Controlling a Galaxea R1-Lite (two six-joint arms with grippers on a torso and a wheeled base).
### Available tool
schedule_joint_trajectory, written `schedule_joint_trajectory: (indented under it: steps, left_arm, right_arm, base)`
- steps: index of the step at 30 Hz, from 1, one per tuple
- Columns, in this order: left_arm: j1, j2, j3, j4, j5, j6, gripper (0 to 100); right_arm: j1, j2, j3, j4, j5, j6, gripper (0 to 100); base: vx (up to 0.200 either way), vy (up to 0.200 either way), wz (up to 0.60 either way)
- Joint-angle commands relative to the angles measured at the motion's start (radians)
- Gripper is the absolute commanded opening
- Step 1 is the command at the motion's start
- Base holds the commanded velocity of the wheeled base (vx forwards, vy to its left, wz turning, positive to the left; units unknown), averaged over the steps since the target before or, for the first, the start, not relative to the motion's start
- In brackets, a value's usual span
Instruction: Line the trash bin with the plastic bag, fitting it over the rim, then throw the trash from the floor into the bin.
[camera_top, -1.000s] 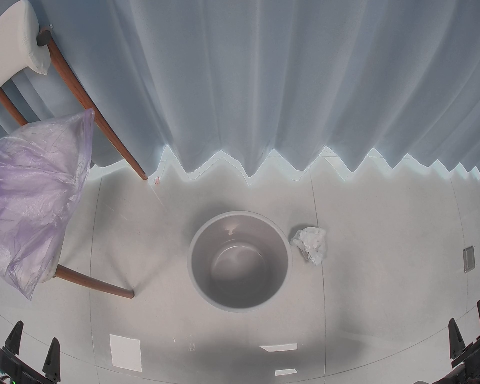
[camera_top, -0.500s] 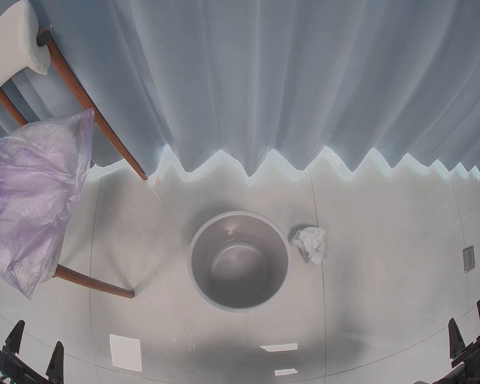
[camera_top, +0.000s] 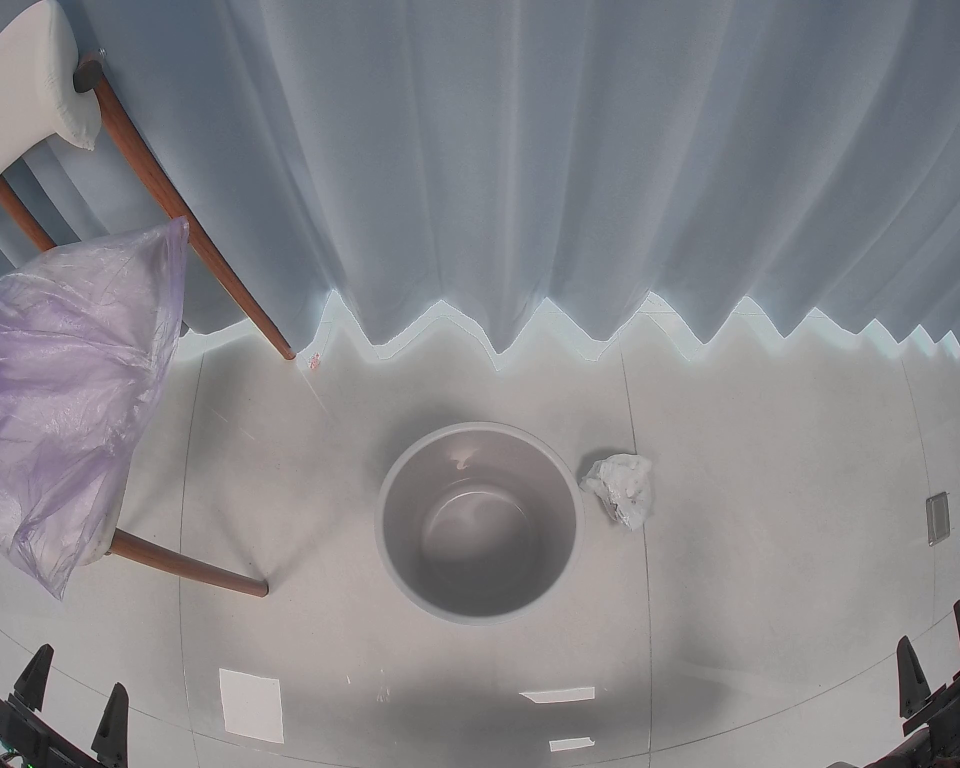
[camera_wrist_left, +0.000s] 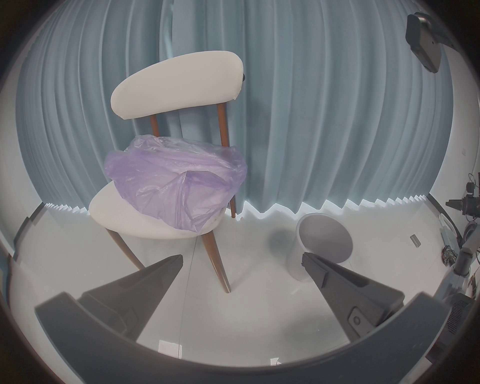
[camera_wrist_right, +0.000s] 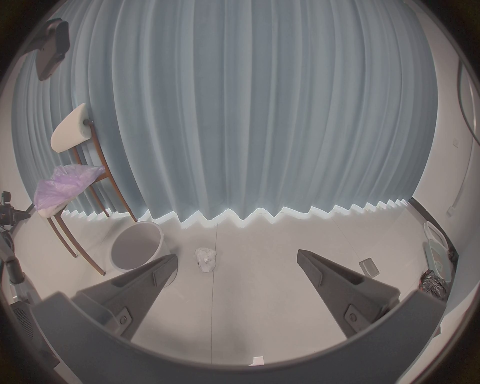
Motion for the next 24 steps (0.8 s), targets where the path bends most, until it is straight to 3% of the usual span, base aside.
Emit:
schedule_joint_trajectory:
  steps: [1,19,24]
  left_arm:
    - [0.001,-0.016,0.013,0.002,0.000,0.001,100]
    - [0.003,-0.016,0.018,-0.021,-0.018,0.033,100]
    - [0.004,-0.016,0.018,-0.020,0.026,-0.002,100]
  right_arm:
    - [0.000,-0.018,0.018,-0.001,0.000,-0.001,100]
    - [0.000,-0.018,0.018,-0.001,0.000,-0.001,100]
    - [0.000,-0.018,0.018,-0.001,0.000,-0.001,100]
  base:
    - [0.000,0.000,0.00]
    - [0.000,0.000,0.00]
    - [0.000,0.000,0.00]
